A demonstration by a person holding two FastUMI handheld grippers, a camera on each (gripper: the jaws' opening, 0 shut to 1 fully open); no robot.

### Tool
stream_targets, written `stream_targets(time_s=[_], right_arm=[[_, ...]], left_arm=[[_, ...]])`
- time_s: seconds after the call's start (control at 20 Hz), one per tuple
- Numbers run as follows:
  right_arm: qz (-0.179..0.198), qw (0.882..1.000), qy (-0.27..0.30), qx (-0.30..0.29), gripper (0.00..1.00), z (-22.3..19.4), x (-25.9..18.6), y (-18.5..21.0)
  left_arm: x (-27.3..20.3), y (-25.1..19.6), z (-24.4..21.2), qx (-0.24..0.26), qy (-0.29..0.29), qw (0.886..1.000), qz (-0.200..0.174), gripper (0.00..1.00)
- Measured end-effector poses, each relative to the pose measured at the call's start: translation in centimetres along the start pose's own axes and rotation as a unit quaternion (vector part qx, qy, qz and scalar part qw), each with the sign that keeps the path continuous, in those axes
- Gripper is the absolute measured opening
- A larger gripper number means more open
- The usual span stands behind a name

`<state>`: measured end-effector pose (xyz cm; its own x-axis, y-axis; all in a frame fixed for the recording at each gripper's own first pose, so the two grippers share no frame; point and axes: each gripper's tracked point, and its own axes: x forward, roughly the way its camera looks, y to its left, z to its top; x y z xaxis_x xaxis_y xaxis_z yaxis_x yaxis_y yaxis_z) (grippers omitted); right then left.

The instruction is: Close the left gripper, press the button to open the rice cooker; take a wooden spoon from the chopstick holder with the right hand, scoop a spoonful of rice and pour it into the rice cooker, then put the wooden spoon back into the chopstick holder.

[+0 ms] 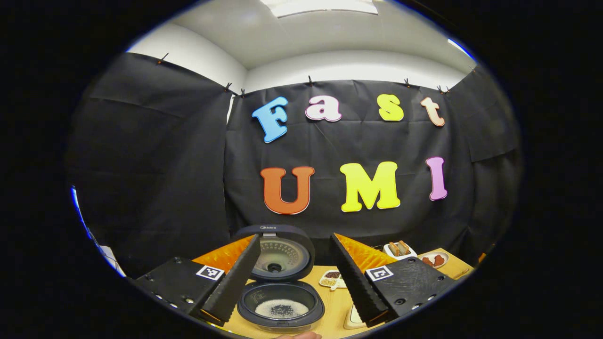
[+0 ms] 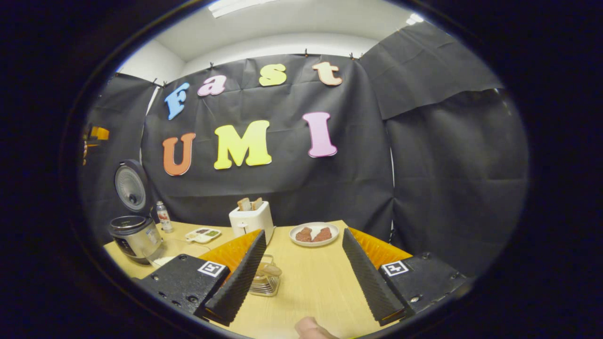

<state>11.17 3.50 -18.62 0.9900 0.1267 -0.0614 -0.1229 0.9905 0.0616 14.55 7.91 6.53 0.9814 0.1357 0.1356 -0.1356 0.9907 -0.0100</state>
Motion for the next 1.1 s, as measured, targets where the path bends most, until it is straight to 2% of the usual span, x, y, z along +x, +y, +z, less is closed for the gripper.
stream_targets(time_s=[0.15, 0.3, 0.45, 0.6, 0.75, 0.85, 0.9, 0.95, 1.1], right_arm=[[0.006, 1.0, -0.01, 0.003, 1.0, 0.1, -0.6, -0.3], [0.013, 1.0, -0.021, 0.011, 1.0, 0.3, -0.7, -0.3], [0.011, 0.999, -0.029, 0.007, 1.0, 0.3, -1.0, -0.8], [0.012, 0.999, -0.028, 0.009, 1.0, -0.3, -1.5, -0.8], [0.009, 0.999, -0.033, 0.009, 1.0, -0.1, -2.5, -0.8], [0.007, 0.999, -0.041, 0.001, 1.0, 0.3, -3.3, -0.7], [0.006, 0.999, -0.047, -0.005, 1.0, 0.6, -3.9, -0.7], [0.005, 0.999, -0.051, -0.007, 1.0, 1.0, -4.4, -0.6], [0.012, 0.998, -0.065, 0.0, 1.0, 1.8, -6.2, 0.2]], left_arm=[[3.2, 0.3, 0.2, -0.004, 0.0, 1.0, -0.012, 0.94], [7.1, 1.8, -0.7, -0.019, 0.011, 1.0, -0.004, 0.93], [11.6, 4.7, -2.2, -0.026, 0.016, 0.999, 0.029, 0.94], [15.8, 7.0, -4.2, -0.01, 0.027, 0.998, 0.058, 0.94], [19.0, 7.9, -5.8, -0.044, 0.053, 0.995, 0.066, 0.94], [19.9, 8.2, -8.2, -0.05, 0.093, 0.992, 0.074, 0.94], [19.7, 9.1, -9.1, -0.021, 0.111, 0.989, 0.098, 0.94], [19.5, 9.4, -9.0, -0.019, 0.105, 0.99, 0.092, 1.0], [18.9, 9.0, -8.7, -0.029, 0.126, 0.988, 0.083, 1.0]])
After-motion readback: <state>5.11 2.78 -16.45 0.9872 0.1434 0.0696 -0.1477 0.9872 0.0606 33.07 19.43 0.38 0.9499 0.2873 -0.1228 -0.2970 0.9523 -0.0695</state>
